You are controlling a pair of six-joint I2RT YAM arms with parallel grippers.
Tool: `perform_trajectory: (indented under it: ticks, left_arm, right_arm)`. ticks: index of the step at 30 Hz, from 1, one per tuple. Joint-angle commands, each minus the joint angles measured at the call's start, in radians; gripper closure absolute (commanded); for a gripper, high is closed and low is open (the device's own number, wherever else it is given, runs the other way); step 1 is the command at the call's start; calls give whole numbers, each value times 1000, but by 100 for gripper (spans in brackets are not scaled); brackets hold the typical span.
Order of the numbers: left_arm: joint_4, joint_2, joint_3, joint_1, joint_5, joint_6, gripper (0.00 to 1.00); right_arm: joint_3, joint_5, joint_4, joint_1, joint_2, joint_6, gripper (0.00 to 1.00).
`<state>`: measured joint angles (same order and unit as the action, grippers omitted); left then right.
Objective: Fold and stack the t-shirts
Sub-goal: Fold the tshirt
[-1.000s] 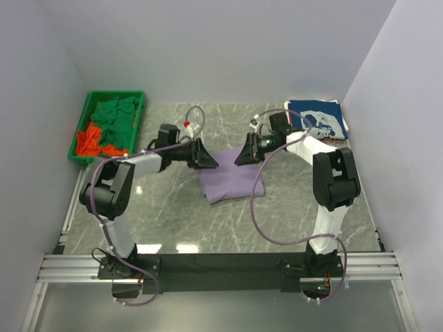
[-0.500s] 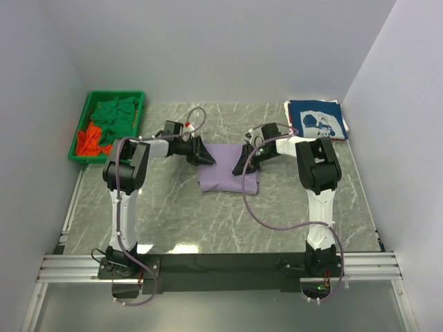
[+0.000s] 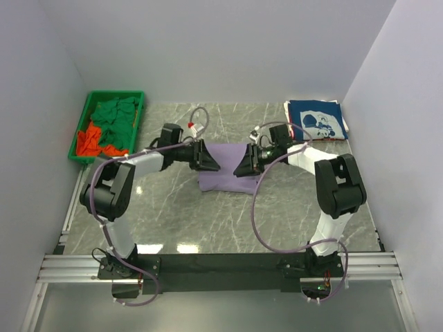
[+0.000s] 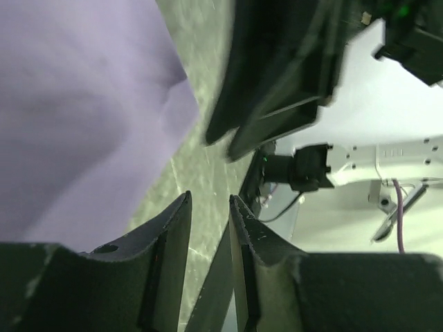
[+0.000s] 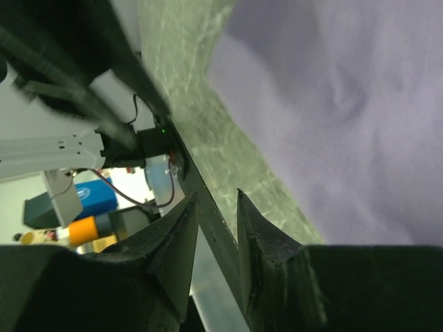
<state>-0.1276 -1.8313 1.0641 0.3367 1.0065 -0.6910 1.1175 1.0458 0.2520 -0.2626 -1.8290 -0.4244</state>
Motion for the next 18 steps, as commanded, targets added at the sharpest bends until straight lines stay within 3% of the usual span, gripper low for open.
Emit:
perform_trajectory:
  ticks: [1, 5, 7, 10, 14, 18]
  left_arm:
    - [-112, -41, -70, 38, -3, -96, 66]
    - [-54, -135, -89, 41, -42, -49, 65]
    - [81, -199, -67, 15, -83, 51, 66]
    - [150, -243, -47, -63, -158, 122, 66]
    - [256, -244, -3, -110, -181, 205, 65]
    - [256, -154, -18, -107, -87, 275, 62]
  right_arm:
    - [-65, 14, -85, -17, -76, -48, 64]
    - [-12, -32, -13, -17, -214, 18, 65]
    - [1, -72, 27, -3, -277, 42, 65]
    - [28, -148, 84, 37, -314, 76, 65]
    - [57, -190, 162, 69, -311, 133, 66]
    - [67, -123, 219, 65, -225, 196, 67]
